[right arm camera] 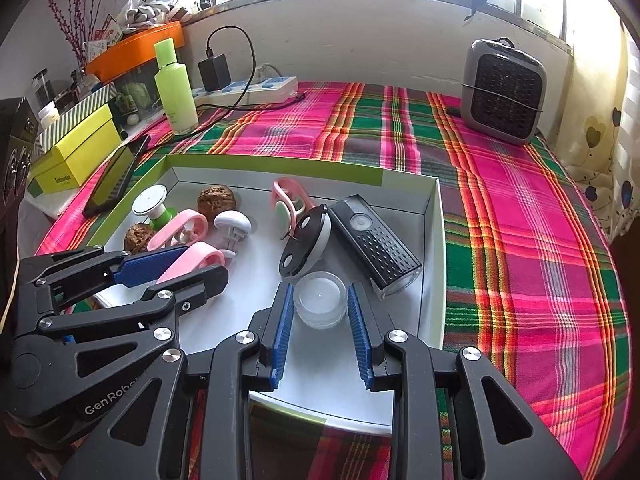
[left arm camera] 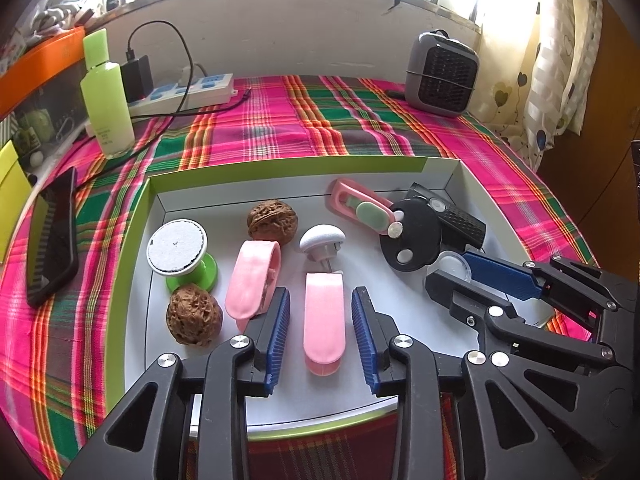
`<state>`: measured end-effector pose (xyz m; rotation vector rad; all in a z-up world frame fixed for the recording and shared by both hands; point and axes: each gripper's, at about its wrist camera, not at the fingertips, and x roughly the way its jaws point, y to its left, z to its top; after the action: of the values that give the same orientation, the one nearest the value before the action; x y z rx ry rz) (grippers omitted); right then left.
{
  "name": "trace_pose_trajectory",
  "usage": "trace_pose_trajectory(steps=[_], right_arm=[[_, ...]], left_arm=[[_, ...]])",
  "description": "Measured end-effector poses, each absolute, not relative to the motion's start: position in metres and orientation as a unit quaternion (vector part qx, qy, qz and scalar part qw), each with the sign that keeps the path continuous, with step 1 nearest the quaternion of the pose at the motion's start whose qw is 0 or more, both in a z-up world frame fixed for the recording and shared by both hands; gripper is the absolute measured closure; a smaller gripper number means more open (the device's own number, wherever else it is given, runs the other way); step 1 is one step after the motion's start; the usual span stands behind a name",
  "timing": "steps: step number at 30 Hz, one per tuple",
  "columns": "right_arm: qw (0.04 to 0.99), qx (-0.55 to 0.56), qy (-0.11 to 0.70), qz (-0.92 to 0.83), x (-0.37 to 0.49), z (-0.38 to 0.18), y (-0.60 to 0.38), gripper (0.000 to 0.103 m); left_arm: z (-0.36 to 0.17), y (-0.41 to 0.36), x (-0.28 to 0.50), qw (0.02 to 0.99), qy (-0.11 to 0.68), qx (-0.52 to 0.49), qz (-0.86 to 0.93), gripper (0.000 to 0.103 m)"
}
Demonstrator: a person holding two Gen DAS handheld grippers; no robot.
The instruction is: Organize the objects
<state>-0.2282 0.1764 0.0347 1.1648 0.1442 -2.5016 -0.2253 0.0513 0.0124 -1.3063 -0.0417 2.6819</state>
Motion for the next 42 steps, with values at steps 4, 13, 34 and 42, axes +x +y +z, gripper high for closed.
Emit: trace_pose_trajectory(steps=[4, 13, 34, 42], right_arm=[[0.184, 0.413, 0.05, -0.89, -0.227, 0.035, 0.178, 0.074], [0.178, 0.41, 0.041, -0.894, -0.224, 0.038, 0.182, 0.066], [0.176, 0.394, 0.029, -0.902, -0.206, 0.049, 0.186, 0.054], [0.177, 0.381, 0.031, -0.907, -0.19, 0.058, 0.185, 0.054]], left_arm=[[0.012, 0.051, -0.223, 0.071, -0.01, -0.436, 0.897, 0.065], [0.016, 0.047, -0.22, 0.066, -0.015, -0.432, 0.899, 0.059], [0.033, 0.044, -0.193, 0.043, -0.005, -0.402, 0.915, 0.054], [0.042, 0.04, -0.178, 0.039, -0.009, -0.389, 0.92, 0.053]])
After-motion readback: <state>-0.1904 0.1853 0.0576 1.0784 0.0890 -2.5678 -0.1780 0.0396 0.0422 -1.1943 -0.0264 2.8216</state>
